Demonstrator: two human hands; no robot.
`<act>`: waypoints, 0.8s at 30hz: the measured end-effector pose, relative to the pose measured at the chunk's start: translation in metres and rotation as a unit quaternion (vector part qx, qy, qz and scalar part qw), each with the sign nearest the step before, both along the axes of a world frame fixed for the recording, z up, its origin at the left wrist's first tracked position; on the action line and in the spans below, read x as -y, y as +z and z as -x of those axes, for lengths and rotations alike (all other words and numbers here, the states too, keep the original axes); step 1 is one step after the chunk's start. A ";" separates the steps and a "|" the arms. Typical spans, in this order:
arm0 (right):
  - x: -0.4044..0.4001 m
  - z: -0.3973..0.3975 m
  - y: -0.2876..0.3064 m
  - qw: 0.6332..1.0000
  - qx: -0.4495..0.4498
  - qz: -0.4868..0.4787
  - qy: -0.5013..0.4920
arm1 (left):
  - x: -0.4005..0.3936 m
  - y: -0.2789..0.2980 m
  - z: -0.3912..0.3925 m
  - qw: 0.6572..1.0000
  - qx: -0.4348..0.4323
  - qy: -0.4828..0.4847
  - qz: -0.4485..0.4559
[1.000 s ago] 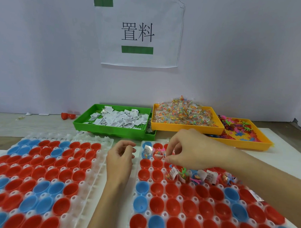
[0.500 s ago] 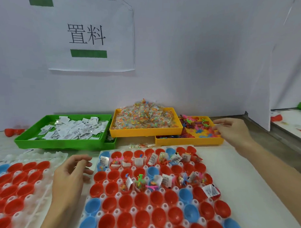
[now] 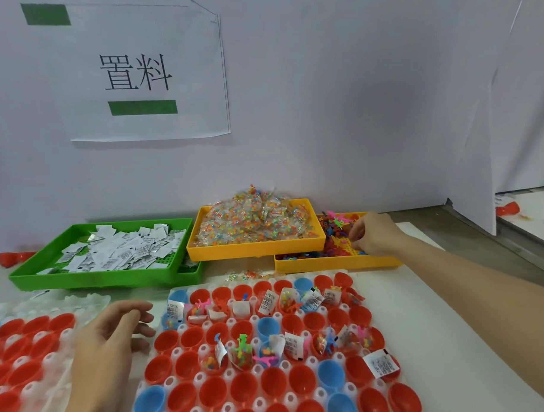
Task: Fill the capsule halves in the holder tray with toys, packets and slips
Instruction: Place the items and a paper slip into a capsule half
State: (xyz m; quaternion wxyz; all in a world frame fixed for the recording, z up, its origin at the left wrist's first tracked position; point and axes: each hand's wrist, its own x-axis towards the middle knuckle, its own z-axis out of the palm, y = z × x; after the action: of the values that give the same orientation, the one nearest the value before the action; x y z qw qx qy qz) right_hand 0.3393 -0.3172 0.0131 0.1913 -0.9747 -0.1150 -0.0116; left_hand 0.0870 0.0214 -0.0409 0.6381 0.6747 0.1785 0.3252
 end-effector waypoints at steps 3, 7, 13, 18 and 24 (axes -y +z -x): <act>0.001 -0.002 -0.006 1.000 0.017 -0.018 -0.016 | -0.001 -0.001 0.000 1.000 -0.008 0.008 -0.002; 0.003 0.004 -0.003 0.992 0.074 -0.093 -0.038 | -0.001 0.000 0.000 1.000 -0.012 0.009 -0.002; -0.012 0.069 0.022 0.925 0.176 -0.333 -0.053 | 0.004 0.004 0.001 1.000 -0.016 0.009 -0.004; -0.044 0.146 0.038 0.886 0.058 -0.458 0.048 | 0.012 0.011 0.004 0.999 -0.027 0.024 -0.003; -0.096 0.194 0.049 0.934 -0.006 -0.298 0.198 | 0.019 0.015 0.007 0.999 -0.041 0.024 -0.012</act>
State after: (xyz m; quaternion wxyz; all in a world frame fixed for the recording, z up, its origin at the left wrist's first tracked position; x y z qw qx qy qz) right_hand 0.1453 -0.2207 0.0625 0.4719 -0.8306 -0.2957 -0.0012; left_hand 0.0805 0.0021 -0.0262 0.6146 0.6903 0.2163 0.3145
